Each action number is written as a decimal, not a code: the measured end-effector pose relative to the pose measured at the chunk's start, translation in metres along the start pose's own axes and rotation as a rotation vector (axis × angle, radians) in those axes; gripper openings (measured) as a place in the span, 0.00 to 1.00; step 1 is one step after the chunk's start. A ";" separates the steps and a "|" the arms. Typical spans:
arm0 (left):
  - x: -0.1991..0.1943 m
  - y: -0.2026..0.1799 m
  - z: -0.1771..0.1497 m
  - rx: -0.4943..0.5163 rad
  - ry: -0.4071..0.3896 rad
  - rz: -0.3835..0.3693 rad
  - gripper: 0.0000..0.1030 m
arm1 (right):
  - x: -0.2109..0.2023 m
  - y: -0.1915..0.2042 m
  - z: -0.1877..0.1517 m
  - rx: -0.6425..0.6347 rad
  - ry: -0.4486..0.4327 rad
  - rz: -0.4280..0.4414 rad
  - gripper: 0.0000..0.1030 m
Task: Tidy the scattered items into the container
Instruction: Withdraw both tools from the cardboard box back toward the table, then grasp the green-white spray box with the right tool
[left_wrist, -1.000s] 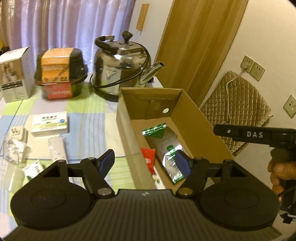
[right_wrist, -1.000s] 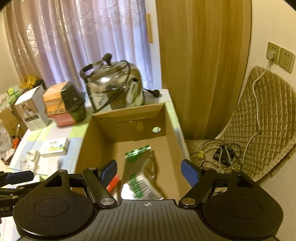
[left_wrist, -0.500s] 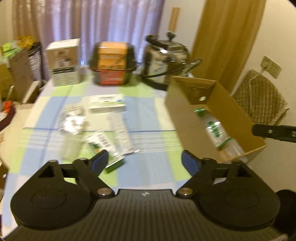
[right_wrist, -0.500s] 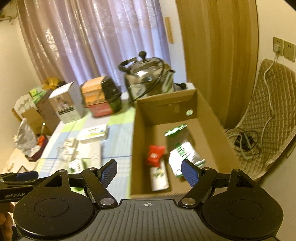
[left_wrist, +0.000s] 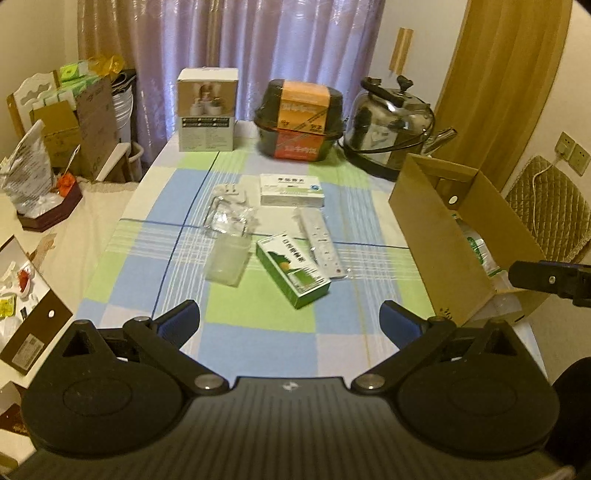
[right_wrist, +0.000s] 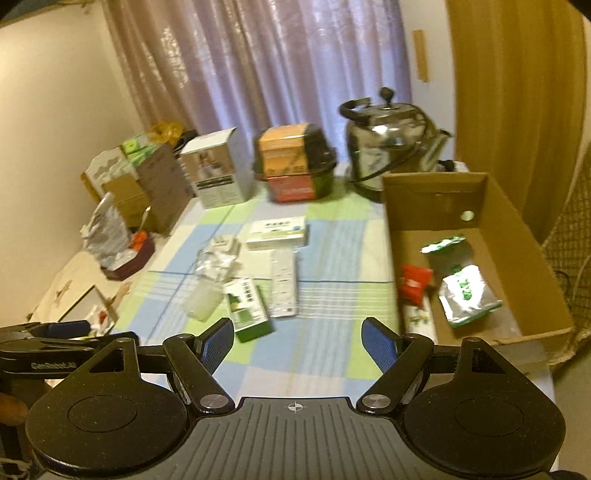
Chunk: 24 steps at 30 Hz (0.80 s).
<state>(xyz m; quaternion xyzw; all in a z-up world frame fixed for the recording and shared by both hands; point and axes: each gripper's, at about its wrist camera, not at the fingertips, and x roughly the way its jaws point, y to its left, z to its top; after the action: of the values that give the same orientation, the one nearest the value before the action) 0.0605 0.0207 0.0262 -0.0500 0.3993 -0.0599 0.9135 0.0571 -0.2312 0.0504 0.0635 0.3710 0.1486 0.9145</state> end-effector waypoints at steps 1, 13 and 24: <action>0.000 0.003 -0.002 -0.006 0.002 0.002 0.99 | 0.003 0.004 0.000 -0.013 0.007 0.002 0.79; 0.014 0.040 -0.010 -0.027 0.026 0.041 0.99 | 0.048 0.030 -0.008 -0.075 0.085 0.029 0.79; 0.072 0.075 0.007 0.030 0.068 0.067 0.99 | 0.133 0.048 0.004 -0.173 0.119 0.058 0.79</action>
<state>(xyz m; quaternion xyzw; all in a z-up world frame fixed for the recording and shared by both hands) 0.1194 0.0844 -0.0311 -0.0208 0.4308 -0.0369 0.9015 0.1396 -0.1436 -0.0240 -0.0137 0.4083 0.2098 0.8883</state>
